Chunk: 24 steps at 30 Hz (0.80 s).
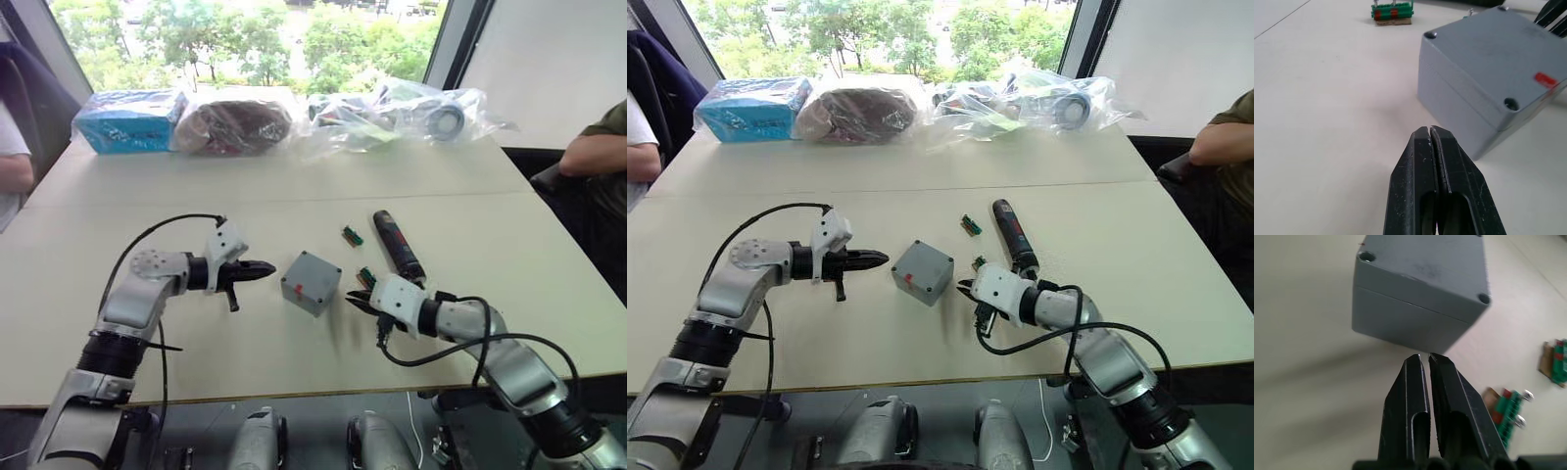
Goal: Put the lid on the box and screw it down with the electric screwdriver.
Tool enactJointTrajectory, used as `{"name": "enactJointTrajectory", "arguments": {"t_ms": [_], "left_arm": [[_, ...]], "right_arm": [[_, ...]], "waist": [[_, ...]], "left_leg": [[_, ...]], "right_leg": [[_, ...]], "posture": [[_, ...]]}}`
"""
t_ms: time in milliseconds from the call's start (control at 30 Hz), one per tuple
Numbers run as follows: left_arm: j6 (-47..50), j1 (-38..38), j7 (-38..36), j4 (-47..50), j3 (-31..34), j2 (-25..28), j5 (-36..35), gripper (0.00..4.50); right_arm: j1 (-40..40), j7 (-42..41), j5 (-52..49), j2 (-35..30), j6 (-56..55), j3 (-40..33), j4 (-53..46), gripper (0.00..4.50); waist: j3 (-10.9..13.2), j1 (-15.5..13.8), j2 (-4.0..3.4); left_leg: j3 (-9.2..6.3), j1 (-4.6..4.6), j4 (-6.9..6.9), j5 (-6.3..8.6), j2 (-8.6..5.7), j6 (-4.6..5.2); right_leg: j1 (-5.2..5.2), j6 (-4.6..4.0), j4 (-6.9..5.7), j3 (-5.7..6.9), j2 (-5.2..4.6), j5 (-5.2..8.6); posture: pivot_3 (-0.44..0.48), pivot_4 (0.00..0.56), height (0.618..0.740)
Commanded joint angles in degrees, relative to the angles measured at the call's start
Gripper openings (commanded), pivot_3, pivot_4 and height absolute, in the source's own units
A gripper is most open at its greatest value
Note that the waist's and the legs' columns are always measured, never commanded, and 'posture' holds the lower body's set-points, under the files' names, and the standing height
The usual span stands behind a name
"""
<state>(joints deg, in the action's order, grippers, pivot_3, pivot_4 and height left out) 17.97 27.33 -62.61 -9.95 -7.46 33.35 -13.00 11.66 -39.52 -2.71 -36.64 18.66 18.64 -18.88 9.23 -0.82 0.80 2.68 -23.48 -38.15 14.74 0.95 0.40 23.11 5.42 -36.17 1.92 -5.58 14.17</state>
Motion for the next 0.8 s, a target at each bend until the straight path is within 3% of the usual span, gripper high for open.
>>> {"name": "enactJointTrajectory", "arguments": {"t_ms": [33,200,333,800], "left_arm": [[-2.0,-0.2,1.2,0.9,-1.4,-1.6,1.2,0.00],[-1.9,-0.9,0.5,1.1,-2.8,-2.6,1.3,0.00],[1.3,-4.1,-2.9,5.1,-2.5,0.1,-1.0,0.00],[8.0,-11.0,-4.2,17.1,2.1,7.0,-5.9,0.00]], "right_arm": [[2.4,1.0,2.0,2.1,1.3,0.4,-0.3,0.12],[4.9,-0.2,4.1,3.8,0.8,2.0,1.9,0.12],[6.8,-2.2,4.8,5.1,-0.4,4.0,3.7,0.12],[9.5,-9.7,4.6,7.8,-1.5,6.9,6.0,0.12]], "waist": [[0.0,0.1,0.00],[0.0,0.2,0.00],[0.0,0.5,-0.01],[0.2,0.6,-0.03]], "left_leg": [[0.02,0.00,0.00,0.00,0.00,0.00],[0.04,-0.01,0.02,0.00,0.01,0.00],[0.07,-0.01,0.04,0.01,0.02,0.00],[0.06,-0.02,0.11,0.02,0.07,0.00]], "right_leg": [[0.00,0.00,0.02,-0.01,-0.01,0.00],[0.06,0.01,0.01,-0.01,0.02,0.00],[0.09,0.00,0.01,-0.01,0.02,0.00],[0.16,-0.01,0.02,-0.02,0.00,0.00]], "posture": [[0.000,0.150,0.740],[0.000,0.150,0.740],[0.000,0.150,0.740],[0.000,0.150,0.740]]}}
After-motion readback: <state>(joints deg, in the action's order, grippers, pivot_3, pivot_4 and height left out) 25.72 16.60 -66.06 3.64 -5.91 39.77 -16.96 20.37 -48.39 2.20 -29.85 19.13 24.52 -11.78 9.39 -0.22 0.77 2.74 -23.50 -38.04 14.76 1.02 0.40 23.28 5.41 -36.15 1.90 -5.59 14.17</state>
